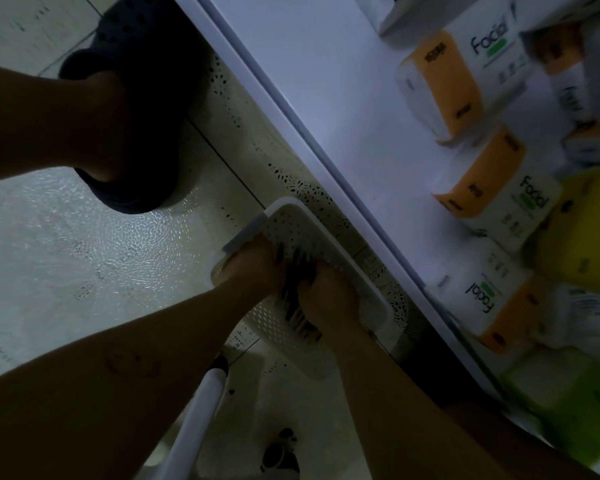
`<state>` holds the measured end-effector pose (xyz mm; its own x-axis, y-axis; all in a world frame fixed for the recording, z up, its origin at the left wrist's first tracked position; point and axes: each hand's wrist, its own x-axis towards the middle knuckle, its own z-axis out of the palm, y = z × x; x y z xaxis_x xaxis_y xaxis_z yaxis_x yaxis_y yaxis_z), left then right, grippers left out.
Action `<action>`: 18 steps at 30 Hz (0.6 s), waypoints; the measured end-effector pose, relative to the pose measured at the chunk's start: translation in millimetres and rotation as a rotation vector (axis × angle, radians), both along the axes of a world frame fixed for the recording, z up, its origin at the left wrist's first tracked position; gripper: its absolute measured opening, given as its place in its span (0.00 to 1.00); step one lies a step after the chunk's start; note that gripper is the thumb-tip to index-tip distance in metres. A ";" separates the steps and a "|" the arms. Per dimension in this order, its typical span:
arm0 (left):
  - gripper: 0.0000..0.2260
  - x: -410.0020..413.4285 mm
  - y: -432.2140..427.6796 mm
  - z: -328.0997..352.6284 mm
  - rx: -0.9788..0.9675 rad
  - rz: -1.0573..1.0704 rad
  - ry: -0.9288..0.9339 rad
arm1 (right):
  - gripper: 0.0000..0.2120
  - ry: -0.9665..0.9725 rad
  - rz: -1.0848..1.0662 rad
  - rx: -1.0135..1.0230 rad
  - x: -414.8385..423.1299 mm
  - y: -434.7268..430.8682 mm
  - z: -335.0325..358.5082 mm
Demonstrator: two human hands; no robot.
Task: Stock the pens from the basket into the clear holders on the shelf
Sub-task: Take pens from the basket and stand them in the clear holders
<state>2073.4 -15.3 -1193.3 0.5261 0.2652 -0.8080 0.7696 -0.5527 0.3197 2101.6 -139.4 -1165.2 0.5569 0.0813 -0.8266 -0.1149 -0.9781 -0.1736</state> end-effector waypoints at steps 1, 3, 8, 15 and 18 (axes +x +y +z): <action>0.18 2.6 -0.1 0.2 0.003 -0.011 0.002 | 0.09 -0.006 -0.026 0.031 0.3 -1.3 1.4; 0.15 7.1 -1.5 1.9 0.020 -0.038 0.011 | 0.08 -0.017 -0.081 0.099 0.7 -2.1 5.0; 0.19 -0.6 -10.7 9.1 0.038 -0.035 0.043 | 0.10 0.030 -0.128 0.175 -2.9 -3.5 9.6; 0.09 3.2 -11.2 25.1 -0.287 0.023 -0.151 | 0.15 0.020 -0.241 0.185 -1.8 -4.2 22.5; 0.16 5.7 -6.9 40.1 -0.376 -0.018 -0.141 | 0.10 -0.051 -0.250 0.190 -0.3 -4.1 37.4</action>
